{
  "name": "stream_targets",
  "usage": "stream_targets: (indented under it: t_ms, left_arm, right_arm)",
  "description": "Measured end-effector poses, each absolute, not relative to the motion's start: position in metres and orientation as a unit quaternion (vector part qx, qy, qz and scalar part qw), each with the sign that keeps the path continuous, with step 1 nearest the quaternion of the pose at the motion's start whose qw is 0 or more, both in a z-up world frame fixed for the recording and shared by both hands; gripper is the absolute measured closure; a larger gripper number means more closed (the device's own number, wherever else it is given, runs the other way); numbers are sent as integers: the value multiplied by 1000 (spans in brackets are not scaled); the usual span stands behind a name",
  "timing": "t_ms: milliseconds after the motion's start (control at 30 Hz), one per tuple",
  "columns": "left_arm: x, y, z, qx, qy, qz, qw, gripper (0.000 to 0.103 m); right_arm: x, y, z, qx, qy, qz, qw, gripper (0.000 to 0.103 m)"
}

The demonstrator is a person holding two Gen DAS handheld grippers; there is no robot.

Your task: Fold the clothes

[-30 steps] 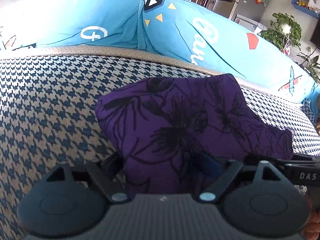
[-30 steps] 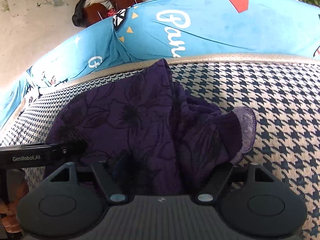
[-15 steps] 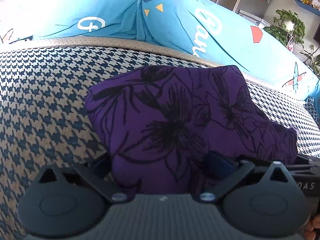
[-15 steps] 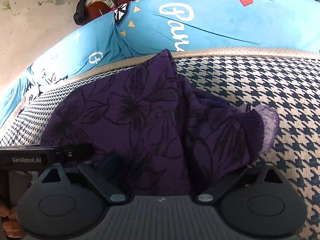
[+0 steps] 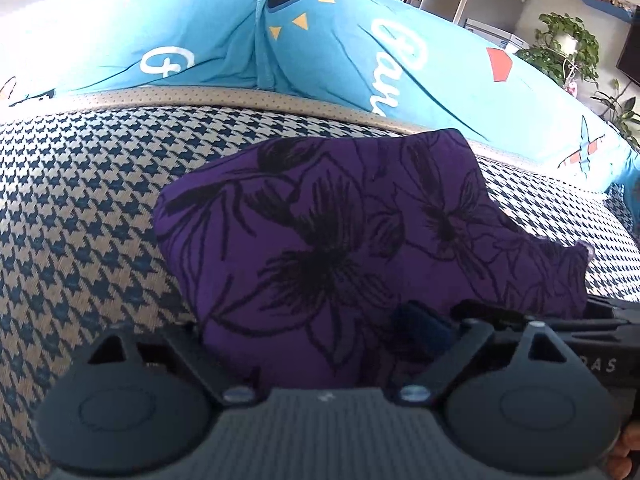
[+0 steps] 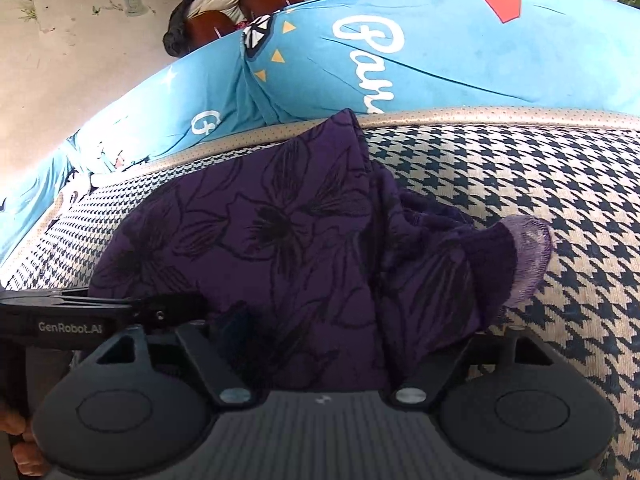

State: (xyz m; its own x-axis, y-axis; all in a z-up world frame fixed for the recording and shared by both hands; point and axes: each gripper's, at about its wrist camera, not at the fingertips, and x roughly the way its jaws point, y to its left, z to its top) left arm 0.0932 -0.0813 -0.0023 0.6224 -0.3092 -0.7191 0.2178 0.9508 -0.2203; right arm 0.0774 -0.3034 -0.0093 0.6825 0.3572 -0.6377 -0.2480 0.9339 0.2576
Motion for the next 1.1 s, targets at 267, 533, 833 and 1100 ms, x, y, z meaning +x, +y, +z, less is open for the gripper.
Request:
stream_targets:
  t_ms: [267, 533, 833, 1100]
  left_arm:
    - [81, -88, 2, -31, 380, -158, 911, 41]
    - [56, -98, 9, 10, 342, -135, 930, 58]
    - [43, -105, 17, 8, 338, -102, 936, 66]
    - [30, -104, 23, 5, 345, -80, 935, 67]
  right_arm:
    - [76, -294, -8, 61, 355, 183, 915, 56]
    - [63, -281, -2, 4, 328, 182, 927, 63]
    - [53, -276, 2, -27, 315, 180, 932, 64]
    - [46, -273, 14, -33, 305, 192, 932, 64]
